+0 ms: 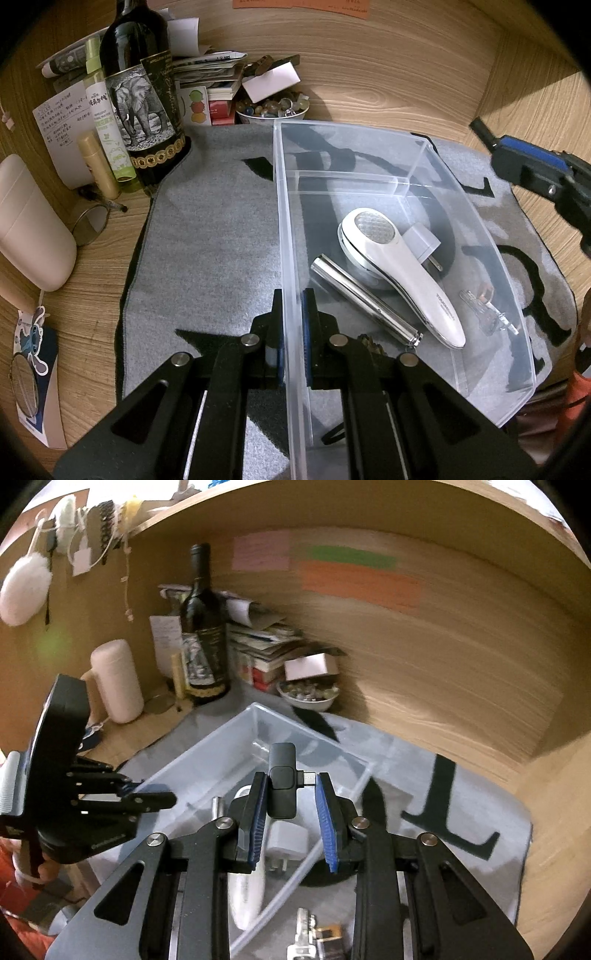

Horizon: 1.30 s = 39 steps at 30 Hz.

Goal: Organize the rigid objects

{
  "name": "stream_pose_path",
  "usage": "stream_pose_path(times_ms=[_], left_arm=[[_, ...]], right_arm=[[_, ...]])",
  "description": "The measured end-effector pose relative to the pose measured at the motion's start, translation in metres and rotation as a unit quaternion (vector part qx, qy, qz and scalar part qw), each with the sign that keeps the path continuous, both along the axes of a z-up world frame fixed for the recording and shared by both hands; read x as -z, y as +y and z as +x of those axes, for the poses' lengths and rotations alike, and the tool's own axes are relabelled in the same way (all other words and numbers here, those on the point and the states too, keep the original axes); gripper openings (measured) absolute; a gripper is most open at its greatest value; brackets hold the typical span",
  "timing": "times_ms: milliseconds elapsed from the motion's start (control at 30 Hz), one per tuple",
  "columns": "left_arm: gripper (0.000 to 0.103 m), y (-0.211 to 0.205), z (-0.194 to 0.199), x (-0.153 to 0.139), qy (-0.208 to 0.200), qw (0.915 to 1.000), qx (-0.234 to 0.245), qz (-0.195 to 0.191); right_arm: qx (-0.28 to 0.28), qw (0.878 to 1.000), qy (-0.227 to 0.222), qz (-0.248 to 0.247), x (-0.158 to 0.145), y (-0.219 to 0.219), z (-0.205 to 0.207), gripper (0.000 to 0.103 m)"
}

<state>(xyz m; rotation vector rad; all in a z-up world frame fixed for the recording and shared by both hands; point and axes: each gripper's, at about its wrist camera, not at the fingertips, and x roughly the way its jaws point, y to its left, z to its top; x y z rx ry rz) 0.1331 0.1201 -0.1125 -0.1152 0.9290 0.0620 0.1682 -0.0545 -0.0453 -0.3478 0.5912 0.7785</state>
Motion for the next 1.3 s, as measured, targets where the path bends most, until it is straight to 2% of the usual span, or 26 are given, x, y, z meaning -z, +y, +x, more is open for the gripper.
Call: stream_pose_path(times_ms=[500, 833, 1067, 1167, 1300], left_arm=[[0.007, -0.001, 0.000, 0.000, 0.000, 1.0000, 0.000, 0.000], [0.006, -0.003, 0.002, 0.000, -0.001, 1.0000, 0.000, 0.000], [0.006, -0.003, 0.002, 0.000, -0.001, 1.0000, 0.000, 0.000], [0.006, -0.003, 0.002, 0.000, -0.001, 1.0000, 0.000, 0.000], [0.007, -0.003, 0.002, 0.000, -0.001, 1.0000, 0.001, 0.000]], right_arm=[[-0.059, 0.992, 0.038, -0.100, 0.049, 0.041, -0.010, 0.024], [-0.071, 0.987, 0.066, -0.127, 0.065, 0.046, -0.011, 0.024], [-0.065, 0.987, 0.067, -0.130, 0.064, 0.047, -0.012, 0.024], [-0.062, 0.988, 0.063, -0.126, 0.061, 0.045, -0.013, 0.028], [-0.055, 0.991, 0.054, -0.108, 0.050, 0.039, -0.014, 0.042]])
